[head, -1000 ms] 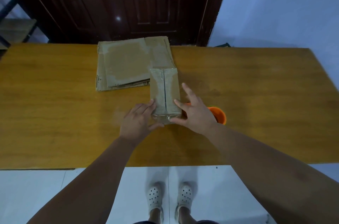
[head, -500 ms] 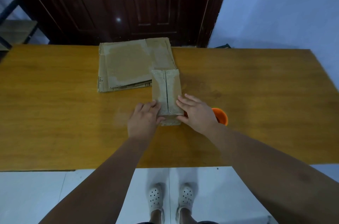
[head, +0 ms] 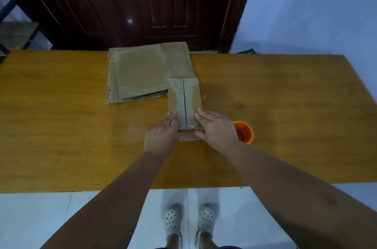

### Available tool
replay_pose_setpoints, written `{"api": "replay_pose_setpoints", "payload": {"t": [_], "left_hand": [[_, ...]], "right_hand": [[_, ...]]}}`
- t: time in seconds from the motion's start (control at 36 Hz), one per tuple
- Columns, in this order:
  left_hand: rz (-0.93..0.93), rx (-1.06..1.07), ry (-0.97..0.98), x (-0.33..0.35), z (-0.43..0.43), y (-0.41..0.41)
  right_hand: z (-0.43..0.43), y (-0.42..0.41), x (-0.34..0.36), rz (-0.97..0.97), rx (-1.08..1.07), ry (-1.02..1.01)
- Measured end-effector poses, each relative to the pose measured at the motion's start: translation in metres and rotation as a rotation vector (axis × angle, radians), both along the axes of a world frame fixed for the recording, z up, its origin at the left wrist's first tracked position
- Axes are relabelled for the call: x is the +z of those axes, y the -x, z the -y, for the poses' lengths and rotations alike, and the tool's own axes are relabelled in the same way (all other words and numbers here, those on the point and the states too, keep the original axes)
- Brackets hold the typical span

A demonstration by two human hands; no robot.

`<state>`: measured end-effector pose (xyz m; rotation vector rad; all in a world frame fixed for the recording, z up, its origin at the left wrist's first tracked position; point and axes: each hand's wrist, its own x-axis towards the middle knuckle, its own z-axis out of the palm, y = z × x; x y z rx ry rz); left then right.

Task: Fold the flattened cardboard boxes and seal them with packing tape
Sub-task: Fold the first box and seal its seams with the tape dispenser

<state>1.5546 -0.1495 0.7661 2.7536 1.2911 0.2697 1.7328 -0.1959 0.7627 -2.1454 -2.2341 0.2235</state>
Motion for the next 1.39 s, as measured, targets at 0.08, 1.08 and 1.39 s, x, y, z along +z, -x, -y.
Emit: {"api": "replay_pose_setpoints", "payload": {"t": [0.08,1.08,1.39], "left_hand": [[-0.014,-0.013,-0.061,-0.002,0.001,-0.001],[1.029,0.529,0.803,0.033,0.014,-0.002],[0.453,0.225,0.496,0.071,0.003,-0.007]], "right_hand": [[0.002,0.002,-0.001,-0.028,-0.013,0.002],[0.005,0.016,0.051,-1.508,-0.744,0.145],[0.007,0.016,0.078,-1.528,-0.726,0.087]]}}
